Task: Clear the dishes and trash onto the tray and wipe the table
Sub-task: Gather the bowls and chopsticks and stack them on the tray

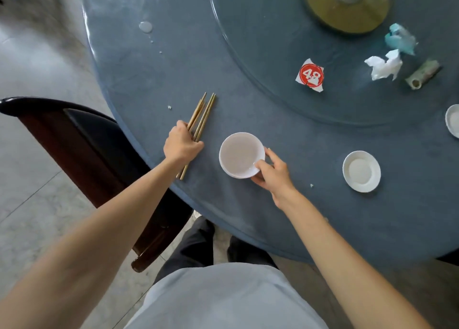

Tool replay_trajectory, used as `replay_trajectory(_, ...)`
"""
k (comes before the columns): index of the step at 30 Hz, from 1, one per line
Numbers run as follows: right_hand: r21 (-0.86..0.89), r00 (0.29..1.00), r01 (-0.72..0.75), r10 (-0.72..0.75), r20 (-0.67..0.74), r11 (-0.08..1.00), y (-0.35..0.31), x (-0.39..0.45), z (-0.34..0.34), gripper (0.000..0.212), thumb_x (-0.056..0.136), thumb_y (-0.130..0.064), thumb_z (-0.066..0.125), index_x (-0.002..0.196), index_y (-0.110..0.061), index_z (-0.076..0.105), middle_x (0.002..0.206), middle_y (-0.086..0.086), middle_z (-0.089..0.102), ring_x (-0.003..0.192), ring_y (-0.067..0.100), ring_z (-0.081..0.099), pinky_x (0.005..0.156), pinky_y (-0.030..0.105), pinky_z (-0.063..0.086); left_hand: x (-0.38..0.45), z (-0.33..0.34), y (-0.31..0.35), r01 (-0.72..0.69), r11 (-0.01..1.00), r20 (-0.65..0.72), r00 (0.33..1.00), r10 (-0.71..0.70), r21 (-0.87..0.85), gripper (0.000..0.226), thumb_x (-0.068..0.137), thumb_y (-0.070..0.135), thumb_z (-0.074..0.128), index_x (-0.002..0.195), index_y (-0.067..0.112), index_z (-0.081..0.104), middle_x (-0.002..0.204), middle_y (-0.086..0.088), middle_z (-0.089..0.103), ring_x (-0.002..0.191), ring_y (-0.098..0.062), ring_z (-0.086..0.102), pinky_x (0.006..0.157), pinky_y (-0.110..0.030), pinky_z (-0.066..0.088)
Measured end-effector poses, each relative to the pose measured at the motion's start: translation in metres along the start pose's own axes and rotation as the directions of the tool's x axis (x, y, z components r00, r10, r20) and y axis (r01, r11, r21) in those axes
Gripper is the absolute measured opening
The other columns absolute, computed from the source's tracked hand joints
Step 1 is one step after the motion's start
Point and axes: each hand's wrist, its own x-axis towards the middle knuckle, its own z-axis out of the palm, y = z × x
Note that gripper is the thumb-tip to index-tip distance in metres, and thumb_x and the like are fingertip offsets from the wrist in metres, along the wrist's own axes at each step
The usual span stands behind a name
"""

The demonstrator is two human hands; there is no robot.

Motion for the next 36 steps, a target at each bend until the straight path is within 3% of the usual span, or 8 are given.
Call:
replay_trajectory(5,0.044,0.991,-0.091,0.086,0.107,0.995,0.003,0.004,-0.004,0.039,0.093,-0.013,0.059,0.126,-0.033,0.068,0.115,-0.001,0.070,0.096,0.017,0.071,0.079,0.036,0.062,0.008,-0.003,0.010,0.012,0.980,0.004,1.000,-0.013,0.201,0.029,0.074,0.020,0.064,0.101,0.008,0.060,0.103,-0.014,0.064,0.092,-0.038,0.064,0.077,-0.040,0.055)
replay_trajectory(11,0.222,0.966,-0.188,0.139,0.216,0.957,0.005,0.004,-0.001,0.056,0.092,-0.003,0.060,0.137,-0.036,0.060,0.121,0.005,0.067,0.106,0.028,0.069,0.083,0.048,0.063,0.011,0.007,0.017,-0.022,0.916,0.005,1.000,0.022,0.401,0.033,0.070,0.013,0.070,0.100,0.007,0.056,0.100,-0.013,0.061,0.093,-0.037,0.063,0.066,-0.036,0.042)
replay_trajectory(16,0.343,0.976,-0.184,0.130,0.174,0.921,0.011,-0.001,0.004,0.055,0.091,0.003,0.055,0.123,-0.040,0.065,0.122,0.007,0.065,0.109,0.031,0.068,0.077,0.044,0.064,0.014,0.013,0.018,-0.057,0.849,-0.002,0.998,0.068,0.525,0.030,0.082,0.024,0.066,0.107,0.008,0.066,0.099,-0.013,0.060,0.104,-0.036,0.057,0.067,-0.037,0.039)
replay_trajectory(21,0.401,0.983,-0.174,0.131,0.131,0.900,0.021,-0.010,-0.004,0.054,0.090,0.003,0.053,0.117,-0.041,0.066,0.123,0.008,0.065,0.107,0.031,0.069,0.072,0.042,0.064,0.007,0.021,0.019,-0.018,0.862,-0.013,0.999,0.029,0.506,0.036,0.097,0.027,0.049,0.123,0.003,0.055,0.128,-0.019,0.053,0.127,-0.036,0.040,0.088,-0.047,0.044)
replay_trajectory(24,0.439,0.986,-0.162,0.127,0.108,0.884,0.028,-0.018,-0.017,0.052,0.091,0.003,0.053,0.116,-0.040,0.066,0.116,0.005,0.067,0.101,0.028,0.070,0.074,0.043,0.065,0.003,0.020,0.025,0.012,0.843,0.007,1.000,-0.019,0.538,0.039,0.100,0.028,0.040,0.130,0.004,0.049,0.137,-0.018,0.049,0.134,-0.035,0.036,0.102,-0.054,0.035)
replay_trajectory(27,0.488,0.990,-0.142,0.116,0.084,0.861,0.034,-0.029,-0.036,0.052,0.091,0.003,0.053,0.126,-0.035,0.065,0.114,0.005,0.067,0.099,0.026,0.071,0.077,0.044,0.065,-0.005,0.021,0.030,-0.048,0.914,0.040,0.999,0.034,0.403,0.033,0.102,0.027,0.036,0.120,0.002,0.047,0.133,-0.024,0.053,0.127,-0.043,0.048,0.101,-0.053,0.039)
replay_trajectory(30,0.574,0.993,-0.114,0.107,0.047,0.811,0.043,-0.044,-0.060,0.055,0.091,0.002,0.053,0.136,-0.028,0.061,0.119,0.007,0.065,0.103,0.028,0.071,0.078,0.043,0.064,-0.022,0.025,0.054,-0.151,0.962,0.094,0.987,0.133,0.227,0.021,0.101,0.025,0.037,0.101,0.004,0.039,0.115,-0.032,0.058,0.110,-0.050,0.056,0.084,-0.046,0.041)
replay_trajectory(36,0.683,0.993,-0.036,0.102,-0.057,0.729,0.062,-0.081,-0.122,0.056,0.091,0.001,0.054,0.140,-0.026,0.059,0.123,0.006,0.063,0.104,0.034,0.070,0.078,0.042,0.064,-0.083,0.056,0.120,-0.231,0.963,0.233,0.938,0.258,-0.137,0.026,0.095,0.026,0.040,0.074,0.012,0.038,0.073,-0.009,0.046,0.062,-0.029,0.045,0.059,-0.034,0.043)
